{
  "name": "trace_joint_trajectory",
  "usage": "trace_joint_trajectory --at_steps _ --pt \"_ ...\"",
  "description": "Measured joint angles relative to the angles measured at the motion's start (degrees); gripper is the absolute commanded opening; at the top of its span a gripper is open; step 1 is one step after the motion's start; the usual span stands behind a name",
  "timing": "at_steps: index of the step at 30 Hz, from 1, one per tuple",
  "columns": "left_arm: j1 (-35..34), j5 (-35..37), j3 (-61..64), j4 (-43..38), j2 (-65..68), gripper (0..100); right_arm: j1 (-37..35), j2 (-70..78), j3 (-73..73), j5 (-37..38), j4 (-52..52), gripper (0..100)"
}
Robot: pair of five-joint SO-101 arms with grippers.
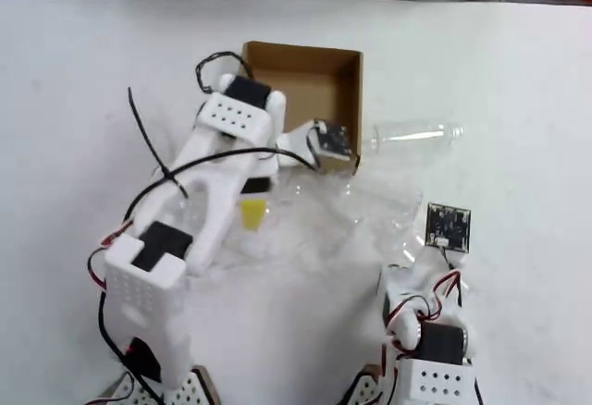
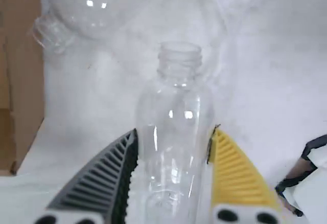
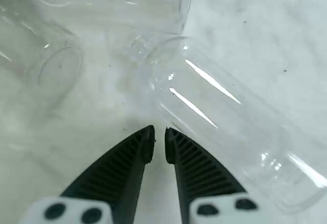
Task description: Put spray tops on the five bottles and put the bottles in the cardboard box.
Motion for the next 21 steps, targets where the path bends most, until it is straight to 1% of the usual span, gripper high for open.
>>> trace_joint_trajectory --at_steps 5,10,13,16,18,21 --pt "-2.5 5.1 -0.4 0.8 -4.2 2 0.0 0.0 0.0 0.0 0.0 1.7" --pt "-9.0 12.0 -0.4 0.9 -13.5 2 0.0 0.0 0.0 0.0 0.0 2.1" --pt "-15.0 16.4 0.3 0.9 -17.6 2 0.0 0.0 0.0 0.0 0.0 2.2" --pt "-21.9 18.1 5.0 0.6 -20.7 2 0.5 0.0 0.0 0.0 0.0 2.2" --pt "-26.7 18.1 10.3 -1.9 -22.3 2 1.5 0.0 0.0 0.0 -1.1 2.2" --pt "-34.8 18.2 17.8 -7.9 -23.9 2 3.3 0.0 0.0 0.0 -3.3 2.2"
